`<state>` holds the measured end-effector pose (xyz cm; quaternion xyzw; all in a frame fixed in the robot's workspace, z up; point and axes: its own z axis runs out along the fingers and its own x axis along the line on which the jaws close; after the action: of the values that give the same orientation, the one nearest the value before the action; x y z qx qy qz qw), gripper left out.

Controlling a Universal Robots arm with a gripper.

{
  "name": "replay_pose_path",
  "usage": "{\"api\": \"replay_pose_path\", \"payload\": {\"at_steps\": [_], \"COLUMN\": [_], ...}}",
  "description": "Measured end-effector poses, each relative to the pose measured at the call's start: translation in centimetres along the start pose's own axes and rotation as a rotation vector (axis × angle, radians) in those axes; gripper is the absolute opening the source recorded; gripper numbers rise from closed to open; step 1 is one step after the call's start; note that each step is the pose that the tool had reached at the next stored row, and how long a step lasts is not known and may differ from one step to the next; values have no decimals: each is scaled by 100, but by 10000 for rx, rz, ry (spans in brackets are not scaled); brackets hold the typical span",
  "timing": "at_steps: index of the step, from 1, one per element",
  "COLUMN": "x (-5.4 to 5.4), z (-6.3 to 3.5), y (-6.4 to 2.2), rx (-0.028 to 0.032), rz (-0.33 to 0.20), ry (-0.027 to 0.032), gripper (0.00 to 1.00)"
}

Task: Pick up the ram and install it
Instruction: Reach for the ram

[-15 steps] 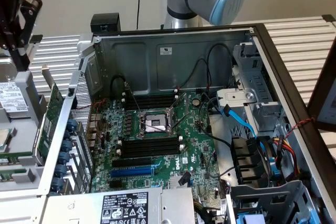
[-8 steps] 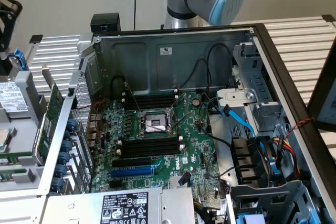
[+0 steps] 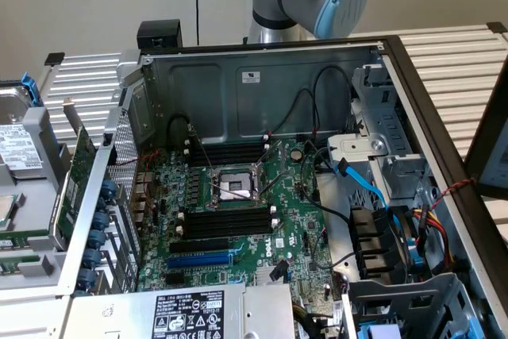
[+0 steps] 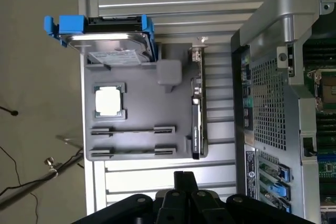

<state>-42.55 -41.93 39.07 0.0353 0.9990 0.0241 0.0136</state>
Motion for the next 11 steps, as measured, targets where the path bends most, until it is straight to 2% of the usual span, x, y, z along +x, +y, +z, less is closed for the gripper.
{"api": "replay_pose_path", "payload": {"at_steps": [6, 11], "x": [211, 339], "z": [-3, -7], "y": [-70, -133], "rx": [-6, -64], "rz": [0, 2], "ry": [1, -1], "gripper": [10, 10]}}
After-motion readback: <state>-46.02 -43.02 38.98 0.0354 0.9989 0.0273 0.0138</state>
